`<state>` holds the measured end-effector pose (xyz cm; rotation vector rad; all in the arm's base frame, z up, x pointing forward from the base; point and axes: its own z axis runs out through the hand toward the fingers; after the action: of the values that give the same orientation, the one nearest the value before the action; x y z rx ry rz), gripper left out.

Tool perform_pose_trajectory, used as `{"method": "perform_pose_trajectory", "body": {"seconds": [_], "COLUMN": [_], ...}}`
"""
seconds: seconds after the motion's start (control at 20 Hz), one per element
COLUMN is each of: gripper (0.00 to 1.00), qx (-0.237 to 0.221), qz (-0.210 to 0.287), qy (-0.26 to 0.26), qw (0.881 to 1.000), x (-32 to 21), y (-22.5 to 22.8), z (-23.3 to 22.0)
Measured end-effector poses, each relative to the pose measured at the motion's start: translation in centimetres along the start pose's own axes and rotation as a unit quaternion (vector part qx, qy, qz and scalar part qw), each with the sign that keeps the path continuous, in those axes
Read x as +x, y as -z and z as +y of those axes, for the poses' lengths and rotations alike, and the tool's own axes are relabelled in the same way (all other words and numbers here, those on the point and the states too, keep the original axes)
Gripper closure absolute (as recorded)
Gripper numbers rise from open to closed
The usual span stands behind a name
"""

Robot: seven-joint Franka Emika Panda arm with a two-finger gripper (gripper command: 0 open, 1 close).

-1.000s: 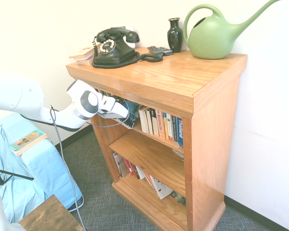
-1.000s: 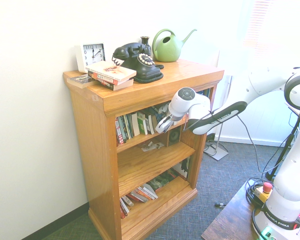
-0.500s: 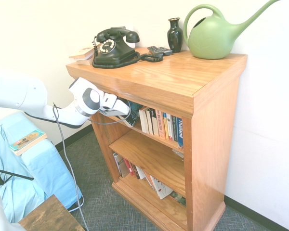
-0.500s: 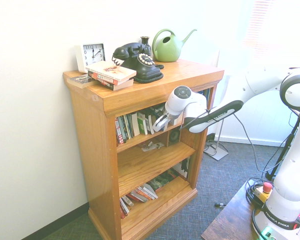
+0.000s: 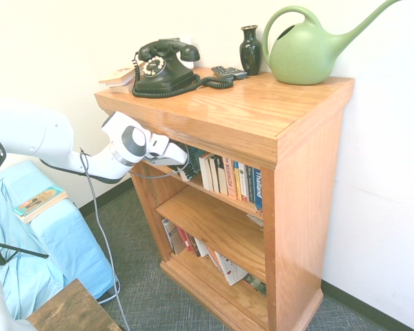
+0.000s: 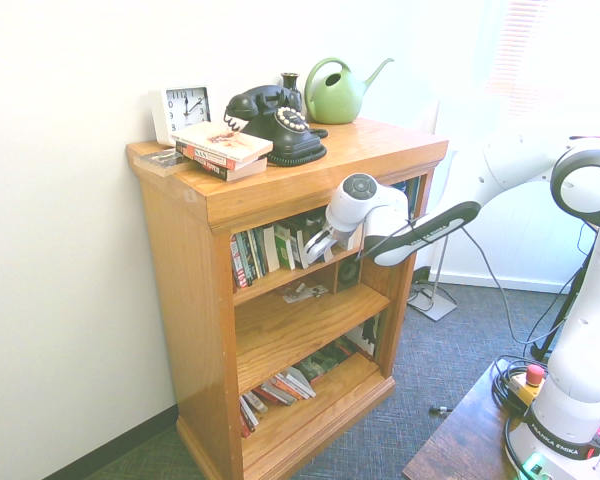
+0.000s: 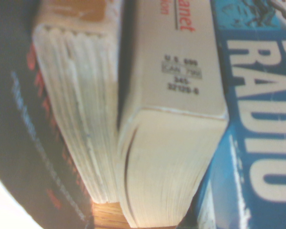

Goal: Shelf the books

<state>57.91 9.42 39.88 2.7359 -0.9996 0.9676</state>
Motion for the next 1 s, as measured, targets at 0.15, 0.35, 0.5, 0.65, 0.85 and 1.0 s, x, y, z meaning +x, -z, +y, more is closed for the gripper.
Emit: {"method": "perform_pose_trajectory", "body": {"seconds": [0.15,0.35,0.5,0.65,0.85,1.0], "gripper": [0.0,0.0,0.0,0.0,0.0,0.0], "qx": [0.0,0.001,0.002,-0.001,0.001,0.01], "qz": [-0.001,-0.002,-0.001,-0.011,-0.018,-0.01], "qy": [-0.003,-0.003,0.002,0.002,0.0,0.0], "qw": [1.0,1.0,1.0,1.0,1.0,1.0], "x": [0.0,0.1,0.0,-0.8,-2.3,-2.7], "y": [0.0,0.4,1.4,1.5,2.9,5.6], "z": [0.0,0.2,0.6,1.3,2.7,3.8]}}
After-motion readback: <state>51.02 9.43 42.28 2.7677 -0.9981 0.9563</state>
